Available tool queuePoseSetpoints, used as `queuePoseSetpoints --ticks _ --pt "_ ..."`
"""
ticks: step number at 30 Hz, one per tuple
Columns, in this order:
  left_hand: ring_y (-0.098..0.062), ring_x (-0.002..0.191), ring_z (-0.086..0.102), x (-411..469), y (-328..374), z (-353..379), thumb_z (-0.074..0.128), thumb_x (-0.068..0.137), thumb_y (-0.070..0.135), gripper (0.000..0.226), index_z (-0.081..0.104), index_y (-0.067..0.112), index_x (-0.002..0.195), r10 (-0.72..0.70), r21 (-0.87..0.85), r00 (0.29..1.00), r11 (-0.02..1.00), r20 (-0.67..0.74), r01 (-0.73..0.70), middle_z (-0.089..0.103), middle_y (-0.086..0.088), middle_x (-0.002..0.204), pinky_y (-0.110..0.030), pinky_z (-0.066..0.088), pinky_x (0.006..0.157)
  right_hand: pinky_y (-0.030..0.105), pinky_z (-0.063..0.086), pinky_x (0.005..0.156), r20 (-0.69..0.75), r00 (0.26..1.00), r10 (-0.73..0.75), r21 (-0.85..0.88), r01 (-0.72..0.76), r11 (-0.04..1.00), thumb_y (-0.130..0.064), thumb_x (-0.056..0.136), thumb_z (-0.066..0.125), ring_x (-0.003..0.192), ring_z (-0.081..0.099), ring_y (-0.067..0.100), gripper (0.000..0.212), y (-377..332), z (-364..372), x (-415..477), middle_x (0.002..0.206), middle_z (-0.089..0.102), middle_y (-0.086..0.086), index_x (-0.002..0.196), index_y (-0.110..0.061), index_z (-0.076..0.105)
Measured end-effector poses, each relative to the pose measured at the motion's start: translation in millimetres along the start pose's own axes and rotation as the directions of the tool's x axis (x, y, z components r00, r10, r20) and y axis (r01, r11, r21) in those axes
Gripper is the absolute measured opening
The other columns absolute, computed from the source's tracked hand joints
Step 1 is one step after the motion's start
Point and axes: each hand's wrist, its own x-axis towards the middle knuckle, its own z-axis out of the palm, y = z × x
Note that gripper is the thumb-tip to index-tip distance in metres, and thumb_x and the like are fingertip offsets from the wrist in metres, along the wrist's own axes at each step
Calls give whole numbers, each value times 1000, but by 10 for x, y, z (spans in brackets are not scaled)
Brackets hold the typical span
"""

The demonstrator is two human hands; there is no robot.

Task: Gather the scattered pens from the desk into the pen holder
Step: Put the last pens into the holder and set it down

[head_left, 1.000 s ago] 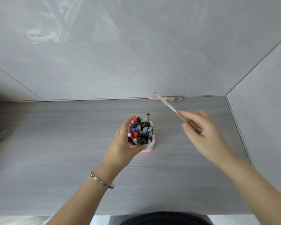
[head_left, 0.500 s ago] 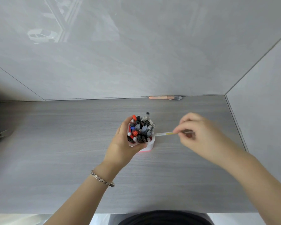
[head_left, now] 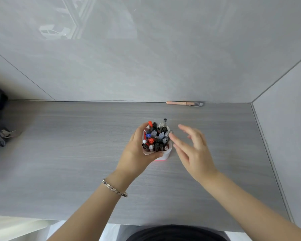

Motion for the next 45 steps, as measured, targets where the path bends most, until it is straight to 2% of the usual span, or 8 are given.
queuePoseSetpoints --ticks 6,9,15,19,24,30,38,45 --pt "-2 115 43 13 -11 -4 82 64 19 85 33 32 132 -11 9 1000 1000 1 11 48 14 126 12 28 78 29 37 97 121 992 -22 105 9 994 -1 82 44 108 49 21 42 227 -188 240 126 46 4 116 -23 55" --pt "-3 115 44 10 -5 -10 82 64 18 85 33 31 132 -20 14 1000 1000 3 20 48 13 127 11 29 79 32 38 92 93 985 143 -38 -140 989 3 80 46 103 55 27 35 574 -168 650 112 63 15 110 -10 60" --pt "0 113 44 8 11 -21 81 65 20 85 32 32 133 -34 6 999 999 19 34 47 11 132 11 30 78 44 34 101 416 729 543 -453 -352 819 -16 89 49 124 41 35 39 1195 250 1016 135 47 16 126 -5 44" --pt "-3 118 45 10 26 -16 81 65 22 84 30 38 130 -40 15 999 999 16 39 47 15 129 9 32 78 43 39 92 412 711 570 -494 -351 795 -20 86 57 117 42 35 31 1223 351 962 121 53 17 114 -7 53" --pt "-13 135 33 27 257 3 72 60 48 90 26 33 136 123 232 991 967 -53 -107 31 6 146 -30 37 105 39 44 84 434 681 590 -352 -475 807 -18 85 58 103 53 35 22 1058 189 622 108 61 19 103 -6 59" --pt "-28 139 29 235 323 90 49 66 60 52 58 36 111 279 489 960 832 35 -260 43 4 142 -49 40 98 6 40 61 295 733 613 131 -667 734 -10 75 71 66 57 3 20 559 -405 238 68 62 -18 73 -29 62" --pt "-13 115 43 253 156 61 51 76 29 14 61 24 84 361 212 932 913 -24 -348 51 7 116 -4 23 100 6 45 54 159 764 625 495 -610 619 -2 76 67 56 58 2 30 41 -1039 230 63 67 -21 68 -30 65" --pt "-22 125 40 264 109 110 49 76 25 8 56 26 82 389 173 921 908 -3 -383 50 8 115 -15 26 107 18 48 62 244 825 509 405 -564 720 -17 73 72 65 63 12 22 -95 -830 465 73 69 -5 74 -34 59"
